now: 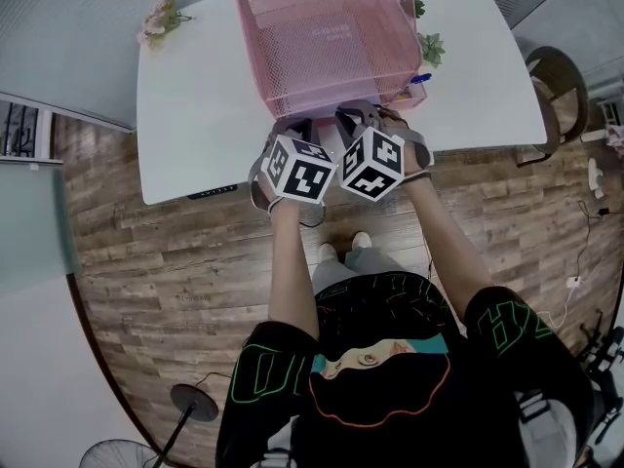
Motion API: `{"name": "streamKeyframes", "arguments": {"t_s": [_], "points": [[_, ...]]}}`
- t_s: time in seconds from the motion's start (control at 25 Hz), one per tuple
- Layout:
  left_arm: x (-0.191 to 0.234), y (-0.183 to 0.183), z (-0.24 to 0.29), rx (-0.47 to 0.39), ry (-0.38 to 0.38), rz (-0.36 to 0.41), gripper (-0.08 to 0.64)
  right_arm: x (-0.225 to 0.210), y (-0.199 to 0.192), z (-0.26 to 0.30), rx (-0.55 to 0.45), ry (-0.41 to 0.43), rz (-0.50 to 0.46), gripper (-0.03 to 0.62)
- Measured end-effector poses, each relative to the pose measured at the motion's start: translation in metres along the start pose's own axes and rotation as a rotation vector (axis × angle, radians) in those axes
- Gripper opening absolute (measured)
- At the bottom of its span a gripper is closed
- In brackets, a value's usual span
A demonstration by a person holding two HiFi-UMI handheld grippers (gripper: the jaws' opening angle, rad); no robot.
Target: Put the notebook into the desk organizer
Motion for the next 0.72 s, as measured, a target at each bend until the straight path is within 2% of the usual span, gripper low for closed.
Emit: {"name": "streamKeyframes", "arguments": {"t_s": [0.16,0.32,0.6,0.72], "points": [[0.001,0.003,0.002,0.008,0.012,-0.003,-0.003,-0.002,0.0,0.003,-0.001,-0.023,-0.01,0.015],[-0.002,0.006,-0.001,-0.018,0.034,-0.028,-0.003,-0.001,-0.001,-0.002,-0.022,-0.039,0.042,0.017],[-0.013,0.018,-0.037,-0.155,0.055,-0.09,-0.003,0.002,0.003,-0.038,-0.092,-0.062,0.175,0.016],[-0.014,0.028,-0.055,-0.241,0.074,-0.098,-0.002,-0.008,0.007,-0.059,-0.145,-0.094,0.232,0.003]]}}
Point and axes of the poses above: the fingertips, and each gripper's own axes: z forward along the fingers, x to its left, y out of its top, the point moved 7 cm from there along -z, backward along the fingers, and after that the axes turned 3 degrees about -x, right-handed, at the moved point
